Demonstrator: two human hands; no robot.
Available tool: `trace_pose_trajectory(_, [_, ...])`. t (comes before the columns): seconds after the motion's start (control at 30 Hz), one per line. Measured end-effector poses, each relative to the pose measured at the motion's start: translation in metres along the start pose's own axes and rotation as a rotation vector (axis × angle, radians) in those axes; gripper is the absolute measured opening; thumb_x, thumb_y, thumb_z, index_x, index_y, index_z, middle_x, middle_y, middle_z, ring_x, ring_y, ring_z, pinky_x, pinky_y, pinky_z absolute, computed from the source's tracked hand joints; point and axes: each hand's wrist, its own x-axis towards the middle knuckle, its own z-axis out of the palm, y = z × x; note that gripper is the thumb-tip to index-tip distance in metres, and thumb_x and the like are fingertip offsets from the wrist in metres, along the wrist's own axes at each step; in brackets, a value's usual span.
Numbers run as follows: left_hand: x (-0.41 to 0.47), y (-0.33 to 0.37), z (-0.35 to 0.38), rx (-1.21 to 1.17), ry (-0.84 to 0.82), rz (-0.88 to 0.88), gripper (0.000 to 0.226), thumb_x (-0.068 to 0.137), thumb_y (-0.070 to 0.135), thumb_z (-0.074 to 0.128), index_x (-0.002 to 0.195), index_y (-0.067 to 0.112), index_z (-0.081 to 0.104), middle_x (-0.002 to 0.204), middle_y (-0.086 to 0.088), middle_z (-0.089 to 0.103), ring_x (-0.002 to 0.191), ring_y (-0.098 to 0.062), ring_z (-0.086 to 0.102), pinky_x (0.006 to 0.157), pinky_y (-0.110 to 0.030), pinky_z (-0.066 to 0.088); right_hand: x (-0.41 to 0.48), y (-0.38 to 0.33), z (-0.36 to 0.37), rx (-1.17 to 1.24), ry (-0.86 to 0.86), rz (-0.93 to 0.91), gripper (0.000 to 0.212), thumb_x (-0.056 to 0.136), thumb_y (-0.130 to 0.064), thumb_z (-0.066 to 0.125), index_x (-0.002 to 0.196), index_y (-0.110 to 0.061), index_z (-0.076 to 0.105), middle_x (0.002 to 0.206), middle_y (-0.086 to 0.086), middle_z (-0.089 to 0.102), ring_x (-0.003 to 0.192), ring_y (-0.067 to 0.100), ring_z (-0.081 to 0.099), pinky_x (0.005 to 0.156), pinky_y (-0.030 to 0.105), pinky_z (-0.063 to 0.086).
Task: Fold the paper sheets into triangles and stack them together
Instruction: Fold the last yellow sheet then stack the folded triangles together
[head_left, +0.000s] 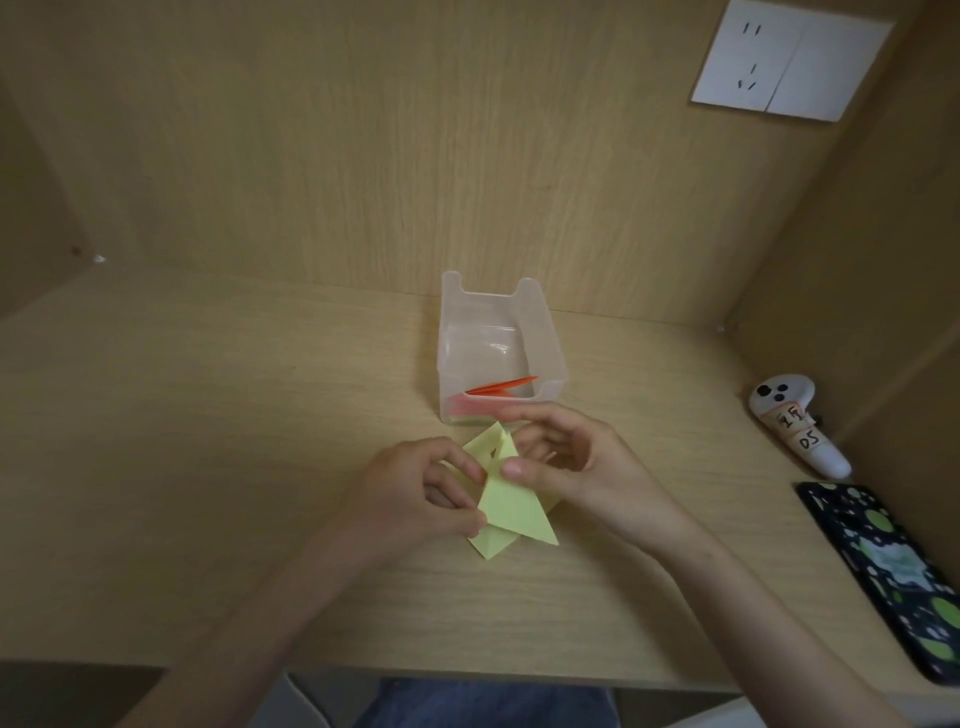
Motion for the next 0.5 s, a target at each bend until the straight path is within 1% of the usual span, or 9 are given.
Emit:
trace_pose_trajectory(0.07, [0.002,0.0,-0.001,-0.008,-0.004,0.011,0.024,0.067,0.006,0.08,0.084,0.016,0.068,0.072,-0.001,0.073,0.063,-0.005,0.066,0.058,-0.011,0.048,0.006,-0.003,0.003,-0.035,-0.017,-0.061,0.038,0.077,-0.005,0.073,0.106,-0.028,0.067,0.077,0.001,0.055,0.069,0.011,0.05,0.07,0.02,0.044])
trace_pose_trajectory(0.1, [0.003,-0.001,-0.002,-0.036,0.02,0.014,0.021,0.067,0.005,0.08,0.081,0.017,0.069,0.072,0.0,0.073,0.065,-0.007,0.066,0.06,-0.012,0.049,0.008,-0.004,0.002,-0.044,-0.006,-0.072,0.037,0.078,-0.002,0.071,0.104,-0.028,0.068,0.075,-0.001,0.052,0.067,0.011,0.048,0.068,0.021,0.043])
trace_pose_trajectory(0.13, [0.005,-0.003,-0.003,-0.077,0.06,0.012,0.019,0.068,0.006,0.079,0.079,0.018,0.07,0.072,0.001,0.073,0.067,-0.007,0.066,0.062,-0.012,0.05,0.009,-0.005,0.001,-0.045,0.013,-0.071,0.034,0.079,0.0,0.07,0.101,-0.026,0.069,0.074,-0.003,0.054,0.066,0.013,0.048,0.067,0.024,0.045])
trace_pose_trajectory(0.2, [0.008,-0.006,-0.004,-0.181,0.158,-0.001,0.019,0.071,0.008,0.077,0.079,0.023,0.069,0.07,0.006,0.072,0.068,-0.004,0.066,0.065,-0.014,0.051,0.008,-0.004,-0.002,-0.033,0.053,-0.039,0.025,0.08,0.001,0.069,0.097,-0.017,0.071,0.075,-0.004,0.06,0.065,0.019,0.051,0.064,0.03,0.049])
trace_pose_trajectory(0.23, [0.01,-0.007,-0.005,-0.233,0.201,-0.006,0.02,0.073,0.008,0.076,0.082,0.024,0.069,0.07,0.007,0.072,0.068,-0.005,0.066,0.067,-0.018,0.052,0.007,-0.003,-0.003,-0.042,0.058,-0.014,0.021,0.08,0.001,0.068,0.094,-0.014,0.072,0.073,-0.003,0.061,0.065,0.019,0.052,0.063,0.03,0.05])
trace_pose_trajectory(0.33, [0.013,-0.006,-0.003,-0.314,0.268,0.017,0.024,0.076,0.005,0.072,0.091,0.023,0.066,0.073,0.006,0.072,0.068,-0.009,0.068,0.068,-0.03,0.056,0.008,-0.005,-0.002,-0.158,0.03,0.026,0.011,0.08,-0.004,0.07,0.084,-0.014,0.074,0.069,-0.002,0.06,0.065,0.009,0.052,0.062,0.02,0.044])
trace_pose_trajectory(0.4, [0.014,-0.002,0.0,-0.304,0.26,0.074,0.028,0.076,0.005,0.073,0.093,0.026,0.065,0.075,0.005,0.073,0.069,-0.009,0.069,0.069,-0.027,0.055,0.012,-0.01,-0.001,-0.191,0.032,0.017,0.003,0.078,-0.011,0.074,0.08,-0.012,0.073,0.07,-0.001,0.061,0.064,0.006,0.05,0.06,0.016,0.04])
trace_pose_trajectory(0.5, [0.016,0.006,0.004,-0.306,0.271,0.167,0.029,0.075,0.004,0.073,0.092,0.026,0.065,0.075,0.007,0.073,0.07,-0.005,0.068,0.066,-0.014,0.051,0.02,-0.017,-0.003,-0.213,0.026,-0.005,0.012,0.074,-0.007,0.076,0.085,-0.009,0.071,0.07,-0.001,0.062,0.063,0.004,0.051,0.06,0.013,0.04])
